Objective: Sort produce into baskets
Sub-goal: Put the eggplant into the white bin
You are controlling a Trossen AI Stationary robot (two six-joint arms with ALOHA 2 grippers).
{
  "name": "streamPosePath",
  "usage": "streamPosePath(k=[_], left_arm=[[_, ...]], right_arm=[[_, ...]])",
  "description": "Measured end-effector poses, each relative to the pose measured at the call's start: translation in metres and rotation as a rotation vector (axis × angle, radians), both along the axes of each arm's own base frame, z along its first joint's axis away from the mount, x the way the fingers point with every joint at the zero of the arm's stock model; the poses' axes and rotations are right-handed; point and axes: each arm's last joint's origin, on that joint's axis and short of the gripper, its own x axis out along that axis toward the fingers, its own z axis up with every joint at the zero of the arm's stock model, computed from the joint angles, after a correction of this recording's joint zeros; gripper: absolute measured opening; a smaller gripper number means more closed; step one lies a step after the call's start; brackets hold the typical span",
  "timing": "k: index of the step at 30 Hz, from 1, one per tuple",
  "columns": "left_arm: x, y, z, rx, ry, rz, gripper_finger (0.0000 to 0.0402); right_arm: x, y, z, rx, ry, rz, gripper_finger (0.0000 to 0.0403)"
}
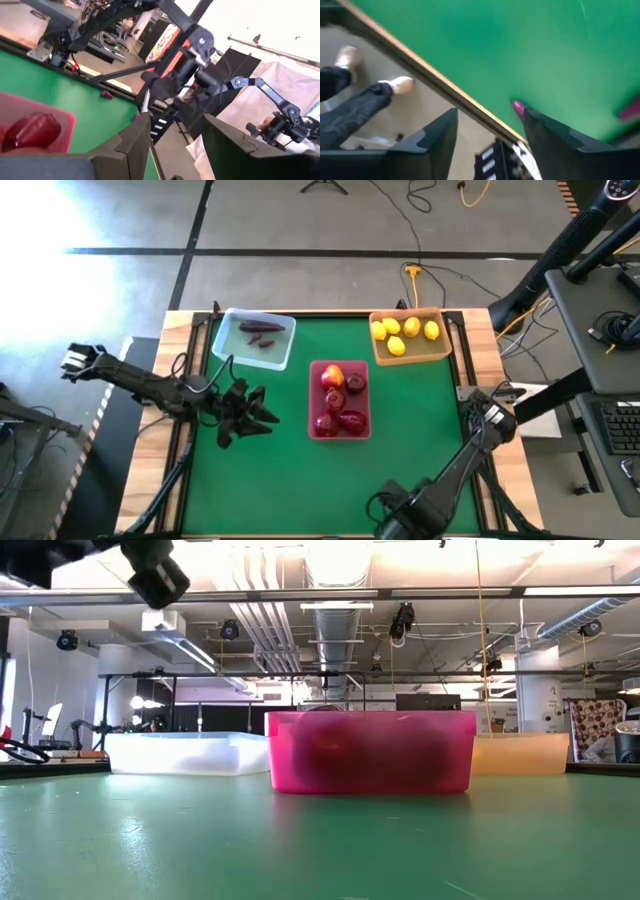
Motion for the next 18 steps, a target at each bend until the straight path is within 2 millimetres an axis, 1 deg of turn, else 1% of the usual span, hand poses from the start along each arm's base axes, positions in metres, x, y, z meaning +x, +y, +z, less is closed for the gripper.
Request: streamPosePath(k=[2, 5, 7, 10, 14, 18], left_arm=[[0.003, -0.001, 0.004, 0.021, -0.012, 0.002, 0.0157], [0.009, -0.002, 0.008, 0.040, -0.018, 0.003, 0.0157], [0.012, -0.003, 0.011, 0.047, -0.025, 0.004, 0.0157], [0.016, -0.004, 0.011, 0.054, -0.018, 0.004, 0.0157], [0.019, -0.006, 0.006, 0.053, 0.012, -0.005, 0.0157], [0.021, -0.010, 0.002, 0.045, 0.042, -0.043, 0.0157]], right_arm=[[-0.005, 0.004, -0.011, 0.027, 0.062, -0.031, 0.0240], [-0.011, 0.009, -0.025, 0.080, 0.126, -0.029, 0.0262], [-0.013, 0.014, -0.034, 0.114, 0.126, -0.028, 0.0270], [-0.016, 0.015, -0.047, 0.131, 0.148, 0.000, 0.0274], [-0.026, 0.009, -0.065, 0.095, 0.186, 0.141, 0.0266], [-0.037, 0.008, -0.079, 0.140, 0.230, 0.351, 0.0257]])
